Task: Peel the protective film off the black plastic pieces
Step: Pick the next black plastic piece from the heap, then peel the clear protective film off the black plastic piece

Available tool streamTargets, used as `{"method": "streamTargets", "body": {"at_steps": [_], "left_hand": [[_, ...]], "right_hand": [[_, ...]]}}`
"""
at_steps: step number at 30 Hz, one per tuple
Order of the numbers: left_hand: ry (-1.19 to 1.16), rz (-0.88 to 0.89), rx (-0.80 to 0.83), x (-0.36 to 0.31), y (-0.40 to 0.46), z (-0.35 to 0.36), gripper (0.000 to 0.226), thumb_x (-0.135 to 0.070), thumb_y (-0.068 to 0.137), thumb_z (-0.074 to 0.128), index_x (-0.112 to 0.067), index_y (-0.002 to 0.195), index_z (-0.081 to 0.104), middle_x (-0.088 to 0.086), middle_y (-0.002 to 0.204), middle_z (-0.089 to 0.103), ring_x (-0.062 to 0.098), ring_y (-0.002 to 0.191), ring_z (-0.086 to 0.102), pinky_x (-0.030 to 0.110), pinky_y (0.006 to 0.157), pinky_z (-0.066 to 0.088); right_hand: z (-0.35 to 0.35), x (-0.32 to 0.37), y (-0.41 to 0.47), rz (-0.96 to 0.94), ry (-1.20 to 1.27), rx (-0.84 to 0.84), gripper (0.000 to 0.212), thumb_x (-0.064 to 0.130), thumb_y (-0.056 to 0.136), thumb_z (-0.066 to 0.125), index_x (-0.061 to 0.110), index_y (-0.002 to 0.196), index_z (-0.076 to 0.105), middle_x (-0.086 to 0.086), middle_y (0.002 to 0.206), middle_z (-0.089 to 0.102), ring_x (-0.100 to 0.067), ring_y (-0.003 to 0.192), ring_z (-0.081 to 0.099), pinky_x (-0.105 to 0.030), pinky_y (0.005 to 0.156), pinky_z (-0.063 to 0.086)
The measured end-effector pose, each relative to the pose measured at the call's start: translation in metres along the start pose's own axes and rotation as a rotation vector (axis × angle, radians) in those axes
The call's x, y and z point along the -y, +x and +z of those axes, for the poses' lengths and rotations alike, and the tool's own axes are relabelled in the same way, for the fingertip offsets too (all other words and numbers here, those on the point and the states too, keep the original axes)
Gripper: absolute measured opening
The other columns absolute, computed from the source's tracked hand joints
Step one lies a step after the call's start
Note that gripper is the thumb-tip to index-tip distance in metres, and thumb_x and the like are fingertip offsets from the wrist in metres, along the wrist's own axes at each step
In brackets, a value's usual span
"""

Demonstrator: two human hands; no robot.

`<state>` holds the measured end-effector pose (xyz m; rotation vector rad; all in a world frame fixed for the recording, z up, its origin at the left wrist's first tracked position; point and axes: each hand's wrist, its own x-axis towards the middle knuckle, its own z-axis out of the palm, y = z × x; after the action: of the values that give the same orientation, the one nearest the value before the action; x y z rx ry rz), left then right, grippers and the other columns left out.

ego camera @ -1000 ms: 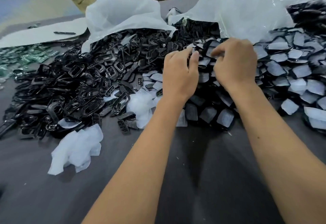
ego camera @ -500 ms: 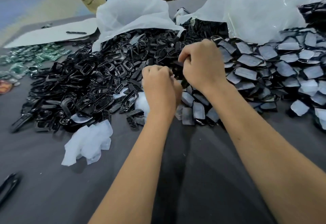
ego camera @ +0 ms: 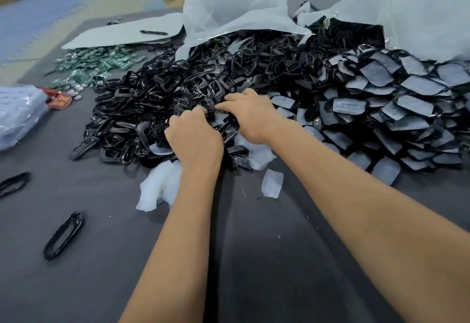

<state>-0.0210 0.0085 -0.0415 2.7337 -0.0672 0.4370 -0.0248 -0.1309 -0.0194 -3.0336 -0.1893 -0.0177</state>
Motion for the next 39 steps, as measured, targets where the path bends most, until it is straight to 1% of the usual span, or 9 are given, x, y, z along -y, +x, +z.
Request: {"method": "streamTargets", "body": {"at_steps": [6, 12, 16, 19, 25, 27, 32, 35, 39], "left_hand": [[-0.385, -0.008, -0.181, 0.006, -0.002, -0.002, 0.032, -0.006, 0.094, 0.062, -0.020, 0.119, 0.076, 0.003, 0.113, 0.077, 0.028, 0.110, 0.067, 0.036, 0.097, 0.048], [-0.575, 0.190, -0.260, -0.001, -0.002, -0.004, 0.022, -0.012, 0.096, 0.069, -0.013, 0.117, 0.077, -0.002, 0.110, 0.078, 0.014, 0.103, 0.071, 0.022, 0.098, 0.049], [-0.630, 0.187, -0.240, -0.005, -0.004, 0.002, 0.017, -0.015, 0.097, 0.070, -0.010, 0.113, 0.071, -0.002, 0.093, 0.074, 0.004, 0.080, 0.061, 0.009, 0.078, 0.041], [-0.703, 0.156, -0.278, -0.006, -0.003, 0.003, 0.013, -0.016, 0.101, 0.066, -0.004, 0.104, 0.061, -0.004, 0.079, 0.063, 0.012, 0.076, 0.056, 0.022, 0.067, 0.044], [-0.690, 0.197, -0.359, -0.006, -0.004, 0.001, 0.013, -0.013, 0.097, 0.069, -0.006, 0.091, 0.061, -0.005, 0.116, 0.069, 0.019, 0.118, 0.063, 0.031, 0.098, 0.048], [-0.745, 0.224, -0.406, -0.006, -0.005, 0.001, 0.012, -0.015, 0.099, 0.067, -0.008, 0.092, 0.061, -0.002, 0.107, 0.073, 0.018, 0.102, 0.065, 0.035, 0.088, 0.053], [-1.003, 0.192, -0.195, -0.012, -0.011, 0.002, 0.015, -0.017, 0.104, 0.060, -0.010, 0.093, 0.053, 0.001, 0.074, 0.072, 0.018, 0.046, 0.066, 0.030, 0.045, 0.050], [-1.005, 0.177, -0.127, -0.016, -0.014, 0.004, 0.015, -0.016, 0.104, 0.059, -0.008, 0.092, 0.057, 0.001, 0.069, 0.070, 0.018, 0.042, 0.062, 0.028, 0.044, 0.048], [-0.922, 0.168, -0.140, -0.017, -0.013, 0.006, 0.022, -0.019, 0.106, 0.053, -0.009, 0.088, 0.060, -0.003, 0.064, 0.067, 0.013, 0.057, 0.062, 0.029, 0.063, 0.049]], "right_hand": [[0.002, -0.005, 0.002, 0.030, 0.116, -0.248, 0.048, -0.006, 0.090, 0.063, 0.020, 0.129, 0.072, -0.004, 0.128, 0.070, -0.026, 0.123, 0.060, -0.038, 0.100, 0.050], [-0.004, -0.015, -0.009, 0.154, 0.280, -0.491, 0.031, -0.006, 0.084, 0.063, 0.015, 0.100, 0.081, -0.002, 0.101, 0.078, -0.022, 0.098, 0.070, -0.038, 0.087, 0.056], [-0.008, -0.023, -0.015, 0.259, 0.403, -0.567, 0.014, 0.008, 0.088, 0.071, 0.016, 0.095, 0.080, -0.001, 0.092, 0.077, -0.020, 0.088, 0.071, -0.038, 0.084, 0.059], [-0.007, -0.027, -0.022, 0.377, 0.585, -0.672, 0.003, 0.018, 0.088, 0.078, 0.016, 0.088, 0.076, 0.005, 0.080, 0.072, -0.013, 0.076, 0.069, -0.033, 0.078, 0.060], [0.004, -0.010, -0.048, 0.323, 1.433, -0.557, 0.025, -0.007, 0.087, 0.069, 0.008, 0.073, 0.054, -0.019, 0.097, 0.069, -0.029, 0.078, 0.078, -0.028, 0.050, 0.051], [0.010, -0.006, -0.056, 0.266, 1.578, -0.516, 0.034, -0.014, 0.086, 0.063, 0.011, 0.069, 0.046, -0.019, 0.105, 0.070, -0.029, 0.080, 0.079, -0.022, 0.047, 0.045], [0.017, -0.006, -0.061, 0.177, 1.725, -0.491, 0.035, -0.016, 0.088, 0.056, 0.013, 0.073, 0.042, -0.021, 0.101, 0.077, -0.023, 0.072, 0.074, -0.020, 0.046, 0.043], [0.020, -0.007, -0.060, 0.175, 1.762, -0.504, 0.033, -0.007, 0.090, 0.060, 0.016, 0.075, 0.043, -0.020, 0.092, 0.075, -0.021, 0.064, 0.069, -0.021, 0.043, 0.041], [0.023, -0.008, -0.057, 0.178, 1.744, -0.509, 0.027, -0.004, 0.092, 0.062, 0.014, 0.080, 0.046, -0.023, 0.089, 0.073, -0.021, 0.059, 0.064, -0.024, 0.044, 0.042]]}}
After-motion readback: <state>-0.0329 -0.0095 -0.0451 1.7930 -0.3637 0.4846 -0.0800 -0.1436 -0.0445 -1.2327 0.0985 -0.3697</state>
